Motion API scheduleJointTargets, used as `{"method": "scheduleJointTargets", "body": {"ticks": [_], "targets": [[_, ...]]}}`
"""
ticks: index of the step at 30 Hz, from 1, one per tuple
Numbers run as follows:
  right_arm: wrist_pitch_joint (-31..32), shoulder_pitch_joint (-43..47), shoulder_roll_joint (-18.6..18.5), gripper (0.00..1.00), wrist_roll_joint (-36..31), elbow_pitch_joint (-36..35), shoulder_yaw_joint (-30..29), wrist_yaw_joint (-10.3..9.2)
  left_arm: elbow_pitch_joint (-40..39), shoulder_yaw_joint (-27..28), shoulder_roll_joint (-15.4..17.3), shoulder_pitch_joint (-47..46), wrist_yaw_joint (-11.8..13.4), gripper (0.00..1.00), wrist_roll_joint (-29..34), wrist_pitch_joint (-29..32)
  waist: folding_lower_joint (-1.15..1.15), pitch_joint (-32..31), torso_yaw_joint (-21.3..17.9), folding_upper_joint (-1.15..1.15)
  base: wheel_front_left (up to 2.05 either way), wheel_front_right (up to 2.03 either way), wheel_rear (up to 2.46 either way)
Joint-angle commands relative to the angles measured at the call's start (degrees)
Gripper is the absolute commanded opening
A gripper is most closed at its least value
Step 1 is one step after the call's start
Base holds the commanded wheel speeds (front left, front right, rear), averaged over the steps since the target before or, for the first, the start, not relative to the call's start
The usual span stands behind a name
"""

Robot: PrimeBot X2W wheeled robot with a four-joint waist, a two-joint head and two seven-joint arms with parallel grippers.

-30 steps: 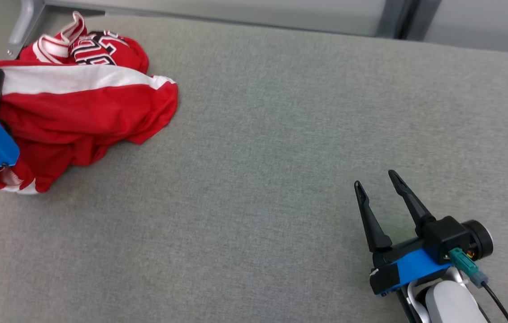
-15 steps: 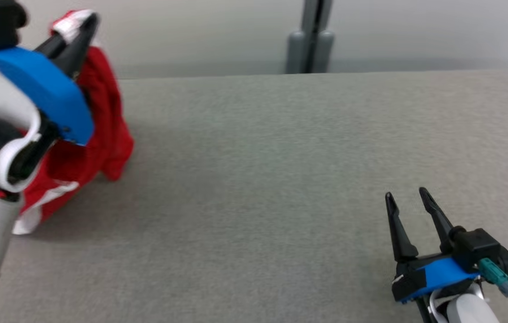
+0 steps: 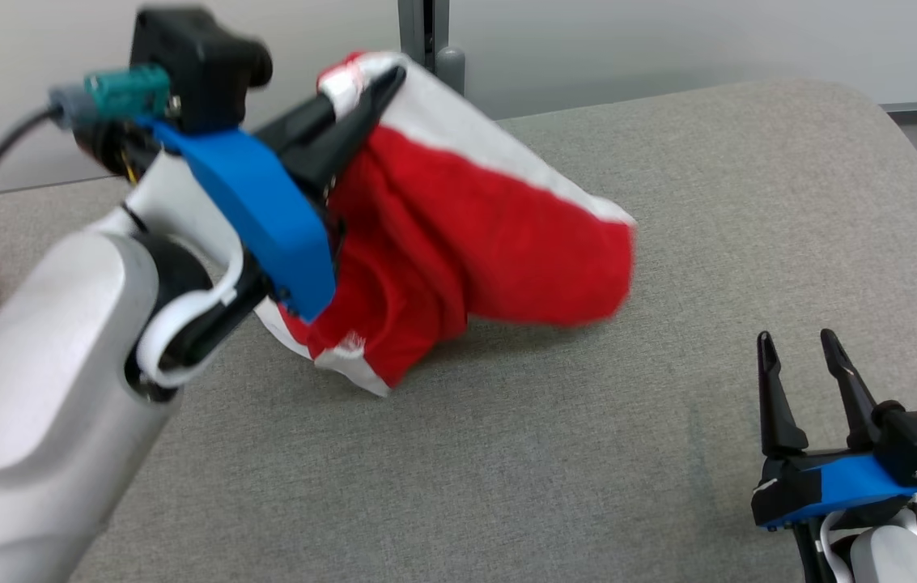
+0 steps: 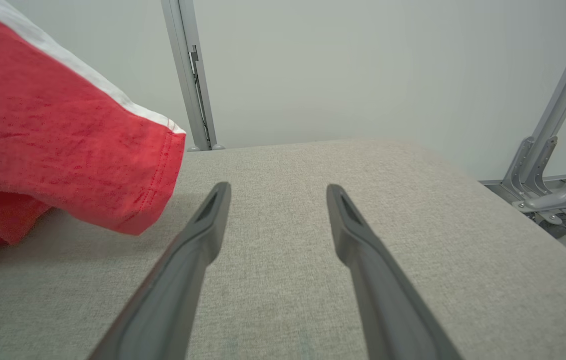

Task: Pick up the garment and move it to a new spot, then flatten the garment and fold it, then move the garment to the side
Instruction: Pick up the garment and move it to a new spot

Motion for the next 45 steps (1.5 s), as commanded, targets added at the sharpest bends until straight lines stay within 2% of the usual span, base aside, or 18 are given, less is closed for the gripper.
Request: {"method": "scheduleJointTargets", "body": {"ticks": [1, 7, 13, 22, 23, 24, 25, 26, 27, 36, 42, 45], "targets": [[-0.2, -0.6, -0.1, 1.0, -0.2, -0.3, -0.3, 0.01, 0.9, -0.2, 0.3, 2.4, 0.0, 0.0, -0.5, -0.8, 0.0, 0.3, 0.1, 0.0, 0.0, 0.0, 0.0], [-0.2, -1.5, -0.1, 1.0, 0.2, -0.7, -1.4, 0.01, 7.1, 0.2, 0.9, 13.6, 0.5, 0.0, -3.5, -6.5, 0.0, 1.8, 1.2, 0.0, 0.0, 0.0, 0.0], [-0.2, -2.1, -0.1, 1.0, 0.4, -0.7, -1.1, 0.01, 18.3, 1.7, 1.1, 22.9, 0.9, 0.0, -6.0, -12.9, 0.0, 3.0, 2.5, 0.0, 0.0, 0.0, 0.0], [-0.2, -2.7, -0.1, 1.0, 0.1, -0.2, -0.3, 0.01, 30.0, 1.5, -3.3, 26.1, 0.2, 0.0, -7.7, -21.0, 0.0, 3.3, 3.7, 0.0, 0.0, 0.0, 0.0], [-0.2, -2.7, -0.1, 1.0, 0.2, -0.2, -0.1, 0.01, 30.9, 1.4, -3.7, 26.0, 0.2, 0.05, -7.8, -21.9, 0.0, 3.2, 3.8, 0.0, 0.0, 0.0, 0.0], [-0.2, -2.8, -0.1, 1.0, 0.2, -0.1, 0.1, 0.01, 31.7, 1.4, -4.2, 25.9, 0.1, 0.33, -8.0, -22.8, 0.0, 3.2, 3.8, 0.0, 0.0, 0.0, 0.0], [-0.2, -2.8, -0.1, 1.0, 0.2, -0.1, 0.2, 0.01, 32.4, 1.3, -4.6, 25.8, 0.1, 0.49, -8.3, -23.6, 0.0, 3.1, 3.8, 0.0, 0.0, 0.0, 0.0], [-0.2, -2.7, -0.1, 1.0, 0.2, -0.1, 0.4, 0.01, 32.9, 1.2, -4.8, 25.6, 0.0, 0.82, -8.2, -24.4, 0.0, 3.0, 3.9, 0.0, 0.0, 0.0, 0.0], [-0.2, -2.7, -0.1, 1.0, 0.2, 0.0, 0.4, 0.01, 33.3, 1.0, -4.9, 25.4, -0.1, 1.0, -8.1, -25.2, 0.0, 2.9, 4.0, 0.0, 0.0, 0.0, 0.0], [-0.2, -1.9, -0.1, 1.0, -0.2, 0.3, 0.9, 0.01, 34.1, -0.6, -4.5, 25.5, -0.1, 1.0, -5.9, -32.3, 0.0, 0.8, 5.2, 0.0, 0.0, 0.0, 0.0], [-0.2, -1.4, -0.1, 1.0, -0.7, 0.7, 1.1, 0.01, 32.5, -0.1, -4.3, 28.4, 2.6, 1.0, -3.8, -35.6, 0.0, -1.1, 6.3, 0.0, 0.0, 0.0, 0.0], [-0.2, -1.2, -0.1, 1.0, -0.9, 0.7, 1.2, 0.01, 30.9, 1.4, -4.4, 30.3, 4.8, 1.0, -2.9, -36.6, 0.0, -2.0, 6.7, 0.0, 0.0, 0.0, 0.0]]}}
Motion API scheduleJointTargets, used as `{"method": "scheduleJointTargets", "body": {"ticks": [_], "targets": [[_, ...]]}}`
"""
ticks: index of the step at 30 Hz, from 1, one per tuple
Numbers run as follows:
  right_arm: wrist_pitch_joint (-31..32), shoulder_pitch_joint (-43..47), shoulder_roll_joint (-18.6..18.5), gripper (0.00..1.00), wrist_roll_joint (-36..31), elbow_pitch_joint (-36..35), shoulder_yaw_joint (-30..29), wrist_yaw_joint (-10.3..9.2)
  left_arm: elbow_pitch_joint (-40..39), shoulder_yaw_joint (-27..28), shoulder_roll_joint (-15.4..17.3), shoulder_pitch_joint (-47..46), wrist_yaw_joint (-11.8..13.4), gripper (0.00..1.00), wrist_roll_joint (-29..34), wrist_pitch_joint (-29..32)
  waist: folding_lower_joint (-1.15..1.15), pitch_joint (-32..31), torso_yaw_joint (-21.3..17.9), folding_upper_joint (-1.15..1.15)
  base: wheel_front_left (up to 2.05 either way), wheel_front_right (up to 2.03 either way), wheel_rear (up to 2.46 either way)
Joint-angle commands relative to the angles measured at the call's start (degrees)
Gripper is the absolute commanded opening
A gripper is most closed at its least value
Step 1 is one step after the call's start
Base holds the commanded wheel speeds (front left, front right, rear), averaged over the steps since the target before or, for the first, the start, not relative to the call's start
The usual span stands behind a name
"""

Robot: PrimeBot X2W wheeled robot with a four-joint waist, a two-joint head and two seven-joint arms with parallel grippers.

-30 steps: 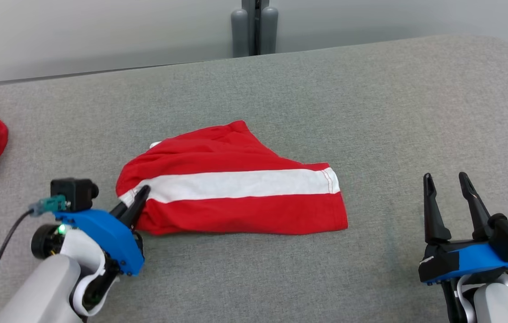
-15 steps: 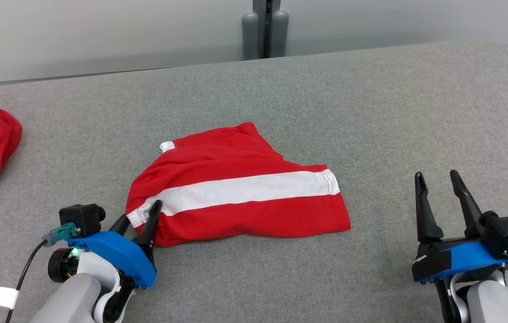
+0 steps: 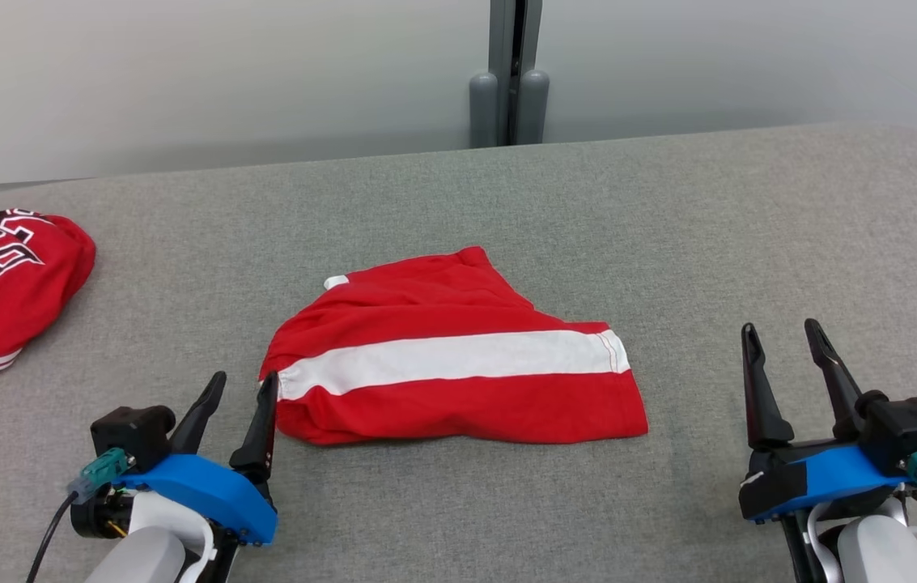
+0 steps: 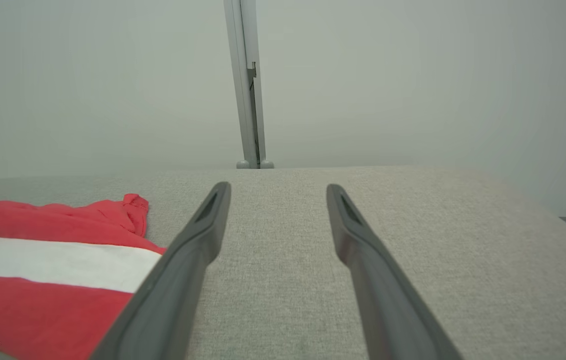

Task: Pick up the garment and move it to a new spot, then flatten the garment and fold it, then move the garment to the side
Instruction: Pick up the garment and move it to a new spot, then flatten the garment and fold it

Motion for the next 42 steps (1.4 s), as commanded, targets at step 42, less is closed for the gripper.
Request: {"method": "scheduleJointTargets", "body": {"ticks": [42], "targets": [[-0.2, 2.8, -0.1, 1.0, 2.2, 2.5, 5.9, 0.01, -14.3, 31.9, -17.4, 19.8, -0.3, 1.0, 27.6, -0.9, 0.0, -3.2, 0.7, 0.0, 0.0, 0.0, 0.0]]}}
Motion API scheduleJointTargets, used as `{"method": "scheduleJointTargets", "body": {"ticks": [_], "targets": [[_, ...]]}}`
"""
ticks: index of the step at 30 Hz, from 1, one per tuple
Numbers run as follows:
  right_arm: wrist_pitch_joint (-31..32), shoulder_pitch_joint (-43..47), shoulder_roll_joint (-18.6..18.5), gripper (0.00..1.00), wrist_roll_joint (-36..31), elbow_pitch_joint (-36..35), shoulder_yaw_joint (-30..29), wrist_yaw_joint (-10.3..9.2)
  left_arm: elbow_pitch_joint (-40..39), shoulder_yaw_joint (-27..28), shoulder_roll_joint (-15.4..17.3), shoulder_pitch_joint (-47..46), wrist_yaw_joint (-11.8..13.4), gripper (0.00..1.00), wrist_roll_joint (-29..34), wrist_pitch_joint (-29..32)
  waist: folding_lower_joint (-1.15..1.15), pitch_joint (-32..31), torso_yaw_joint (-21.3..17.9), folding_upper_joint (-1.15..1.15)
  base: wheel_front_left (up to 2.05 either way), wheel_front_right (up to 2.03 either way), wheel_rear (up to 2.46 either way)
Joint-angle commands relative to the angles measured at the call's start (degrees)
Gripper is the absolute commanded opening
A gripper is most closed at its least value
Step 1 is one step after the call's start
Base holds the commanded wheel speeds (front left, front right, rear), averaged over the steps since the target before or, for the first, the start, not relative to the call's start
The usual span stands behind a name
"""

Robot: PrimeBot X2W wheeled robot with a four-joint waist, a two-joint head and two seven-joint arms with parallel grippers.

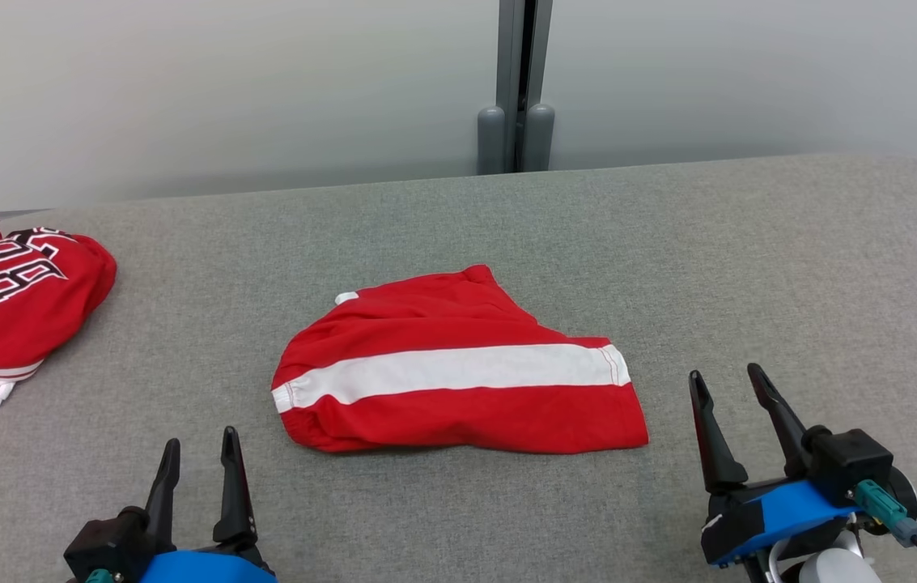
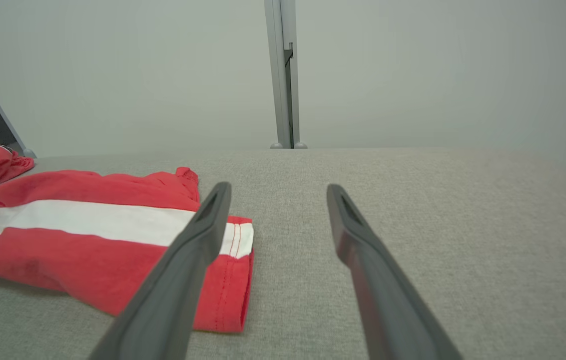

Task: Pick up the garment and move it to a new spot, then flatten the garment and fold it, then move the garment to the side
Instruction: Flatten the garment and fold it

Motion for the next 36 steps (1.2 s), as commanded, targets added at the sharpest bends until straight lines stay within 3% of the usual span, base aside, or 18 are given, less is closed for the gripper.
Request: {"method": "scheduleJointTargets", "body": {"ticks": [1, 9, 15, 23, 36], "targets": [[-0.2, 0.1, -0.1, 1.0, 0.0, 0.3, 0.1, 0.01, 0.2, 0.3, -0.2, -0.5, -0.2, 1.0, 0.4, -0.2, 0.0, 0.1, 0.0, 0.0, 0.0, 0.0, 0.0], [1.4, -5.3, -0.2, 1.0, -2.2, 8.0, 2.3, 0.01, 0.4, 1.0, -0.8, -1.6, -1.0, 1.0, 1.5, -0.2, 0.0, 1.3, 0.4, 0.0, 0.0, 0.0, 0.0], [9.4, -12.9, -0.2, 1.0, -3.0, 13.4, 2.5, 0.01, 0.5, 1.0, -1.2, -2.6, -1.5, 1.0, 2.3, -0.2, 0.0, 3.2, 1.0, 0.0, 0.0, 0.0, 0.0], [20.4, -18.9, -0.3, 1.0, 1.6, 20.6, 5.2, 0.01, 1.2, 0.6, -1.5, -3.9, -2.1, 1.0, 2.8, -0.2, 0.0, 5.7, 3.1, 0.0, 0.0, 0.0, 0.0], [20.2, -22.2, -1.1, 1.0, 9.0, 23.7, 10.8, 0.01, 1.6, 1.4, -1.8, -3.9, -2.6, 1.0, 3.6, -0.2, 0.0, 6.4, 3.8, 0.0, 0.0, 0.0, 0.0]]}}
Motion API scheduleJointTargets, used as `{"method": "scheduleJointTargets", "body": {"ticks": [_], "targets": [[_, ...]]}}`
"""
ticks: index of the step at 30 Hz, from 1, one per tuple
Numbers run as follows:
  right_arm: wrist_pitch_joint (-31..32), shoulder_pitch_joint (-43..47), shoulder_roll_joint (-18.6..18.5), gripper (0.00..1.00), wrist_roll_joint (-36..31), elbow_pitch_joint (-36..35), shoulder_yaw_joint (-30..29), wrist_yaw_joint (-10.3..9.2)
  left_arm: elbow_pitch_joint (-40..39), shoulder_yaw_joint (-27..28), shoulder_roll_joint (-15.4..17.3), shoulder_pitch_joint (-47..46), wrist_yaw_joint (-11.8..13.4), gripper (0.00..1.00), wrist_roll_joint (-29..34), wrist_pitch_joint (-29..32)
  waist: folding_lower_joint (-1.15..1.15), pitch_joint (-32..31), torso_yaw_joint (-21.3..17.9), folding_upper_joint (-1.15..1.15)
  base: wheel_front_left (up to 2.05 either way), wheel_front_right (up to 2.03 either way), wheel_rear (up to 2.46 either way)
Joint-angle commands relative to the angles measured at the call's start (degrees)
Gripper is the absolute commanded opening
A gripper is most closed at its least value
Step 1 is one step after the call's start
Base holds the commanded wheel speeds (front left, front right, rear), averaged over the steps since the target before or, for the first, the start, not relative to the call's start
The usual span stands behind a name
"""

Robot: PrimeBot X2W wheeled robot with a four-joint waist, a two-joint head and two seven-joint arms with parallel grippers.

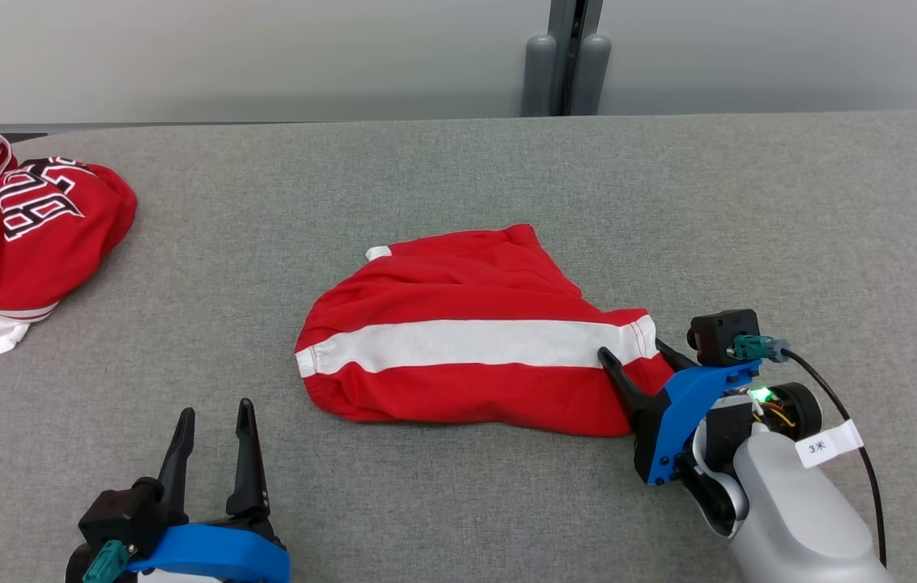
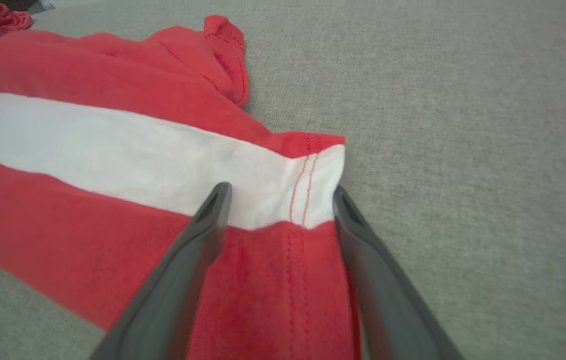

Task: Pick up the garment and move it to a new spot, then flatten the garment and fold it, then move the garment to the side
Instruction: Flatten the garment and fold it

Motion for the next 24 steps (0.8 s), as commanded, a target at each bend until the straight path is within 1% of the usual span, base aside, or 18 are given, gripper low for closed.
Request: {"method": "scheduleJointTargets", "body": {"ticks": [1, 7, 12, 17, 23, 24], "targets": [[-0.5, -0.8, -0.3, 1.0, 0.7, -0.2, 0.8, 0.01, 0.1, 0.3, -0.1, -0.3, -0.1, 1.0, 0.3, -0.2, 0.0, -0.2, -0.1, 0.0, 0.0, 0.0, 0.0], [-0.9, -1.1, -1.2, 1.0, 2.8, -1.5, 4.2, 0.01, 0.3, 0.4, -0.2, 0.2, -0.5, 1.0, 0.5, -0.2, 0.0, -0.7, -0.4, 0.0, 0.0, 0.0, 0.0], [-0.3, -0.2, -2.0, 1.0, 2.7, -2.9, 5.9, 0.01, 0.2, 0.5, -0.2, 0.7, -0.6, 1.0, 0.5, -0.2, 0.0, -1.1, -0.5, 0.0, 0.0, 0.0, 0.0], [0.5, 0.5, -1.9, 1.0, 3.2, -3.7, 6.4, 0.01, 0.1, 0.6, -0.2, 0.9, -0.6, 1.0, 0.5, -0.2, 0.0, -1.2, -0.7, 0.0, 0.0, 0.0, 0.0], [1.4, -1.5, -1.5, 1.0, 4.7, -1.9, 5.5, 0.01, 0.1, 0.6, -0.3, 0.5, -0.7, 1.0, 0.4, -0.2, 0.0, -0.7, -0.6, 0.0, 0.0, 0.0, 0.0], [1.5, -2.0, -1.5, 0.76, 5.0, -1.4, 5.3, 0.01, 0.1, 0.6, -0.3, 0.3, -0.7, 1.0, 0.3, -0.2, 0.0, -0.7, -0.5, 0.0, 0.0, 0.0, 0.0]]}}
